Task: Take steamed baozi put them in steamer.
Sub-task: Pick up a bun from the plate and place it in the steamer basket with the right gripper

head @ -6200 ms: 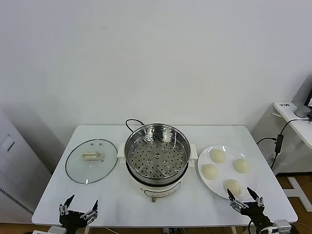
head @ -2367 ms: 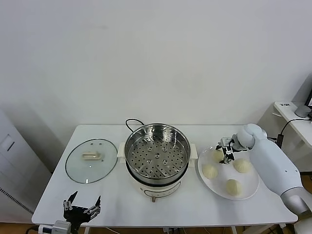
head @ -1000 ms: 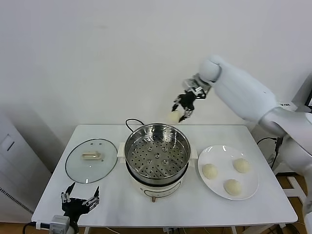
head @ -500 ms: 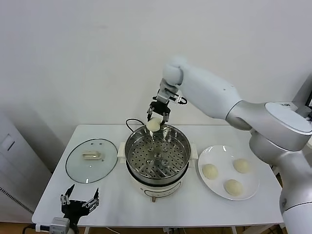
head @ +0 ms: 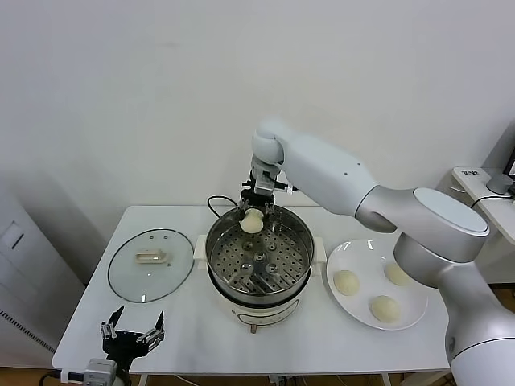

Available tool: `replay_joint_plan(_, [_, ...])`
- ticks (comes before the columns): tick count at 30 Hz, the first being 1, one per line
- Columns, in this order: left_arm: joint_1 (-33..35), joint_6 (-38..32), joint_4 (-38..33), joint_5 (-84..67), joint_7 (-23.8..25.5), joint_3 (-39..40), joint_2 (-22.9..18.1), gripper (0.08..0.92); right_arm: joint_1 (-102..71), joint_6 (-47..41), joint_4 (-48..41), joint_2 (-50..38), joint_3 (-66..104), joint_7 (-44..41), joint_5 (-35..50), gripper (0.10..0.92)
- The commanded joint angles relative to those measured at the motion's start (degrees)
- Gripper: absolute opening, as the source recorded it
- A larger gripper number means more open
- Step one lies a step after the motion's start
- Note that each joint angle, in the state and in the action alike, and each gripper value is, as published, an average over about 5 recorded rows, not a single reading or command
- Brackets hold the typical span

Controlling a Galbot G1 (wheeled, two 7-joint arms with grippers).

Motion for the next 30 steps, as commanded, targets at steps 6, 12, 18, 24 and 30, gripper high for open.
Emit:
replay_joint_plan(6, [-0.2,0.0,0.7,0.0,0.1,0.0,-0.1,0.823,-5.5,3.0,-0.3,0.5,3.7,2.5,-9.2,0.568])
replay_joint_plan(12, [-0.3,0.0,0.9,0.1,0.1,0.2,-0.1,0.823,-6.1,2.5,-0.7,0.3,4.7,4.4,-10.9,0.569])
replay_joint_plan(18, [-0.3,0.1,0.8,0.4,0.2,0.3,-0.2,0.823,-5.8,-0.3,0.9,-0.7,3.3,4.2,-7.3,0.66])
replay_joint_plan(24, [-0.3,0.2,0.8,0.5,0.3,0.2,-0.2,0.823,-1.6,-11.3,6.0,-4.7,2.6,-1.4,1.3,0.803])
replay_joint_plan(30, [-0.5,0.5,0.8,0.6,0.6,0.8,-0.4,0.823,7.2,-36.9,15.7,-14.3,0.1,-6.5,16.1,0.822])
